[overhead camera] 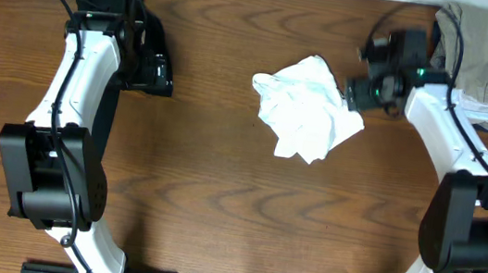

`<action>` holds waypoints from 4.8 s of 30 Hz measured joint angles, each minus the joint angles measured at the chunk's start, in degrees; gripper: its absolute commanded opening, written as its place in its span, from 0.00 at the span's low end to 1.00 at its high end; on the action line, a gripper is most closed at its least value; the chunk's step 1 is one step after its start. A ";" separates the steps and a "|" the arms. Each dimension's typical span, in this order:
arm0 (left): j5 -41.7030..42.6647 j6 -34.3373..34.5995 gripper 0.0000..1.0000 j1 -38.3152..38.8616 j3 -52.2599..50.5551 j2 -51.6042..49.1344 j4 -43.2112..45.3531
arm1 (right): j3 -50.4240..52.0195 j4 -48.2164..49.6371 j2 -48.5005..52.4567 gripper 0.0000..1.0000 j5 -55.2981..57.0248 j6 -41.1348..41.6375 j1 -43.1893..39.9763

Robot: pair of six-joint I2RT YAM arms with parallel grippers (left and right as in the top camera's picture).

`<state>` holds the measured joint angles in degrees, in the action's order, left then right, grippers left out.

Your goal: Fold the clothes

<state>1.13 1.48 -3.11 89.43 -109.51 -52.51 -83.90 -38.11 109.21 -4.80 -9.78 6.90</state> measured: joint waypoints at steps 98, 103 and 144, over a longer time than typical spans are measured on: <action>-0.02 3.78 0.98 -6.23 -0.02 0.00 4.35 | -19.32 20.79 -1.07 0.01 24.00 -36.50 -27.54; 0.00 4.90 0.98 -6.23 0.00 0.00 4.39 | -19.32 20.11 3.41 0.01 27.98 -32.50 -29.83; 0.00 6.03 0.98 -6.23 -0.02 0.00 4.55 | -19.21 11.43 6.84 0.99 17.38 -13.09 -7.39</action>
<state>1.13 7.51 -9.34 89.41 -109.51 -47.97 -103.11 -26.68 116.05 12.58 -22.87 -0.49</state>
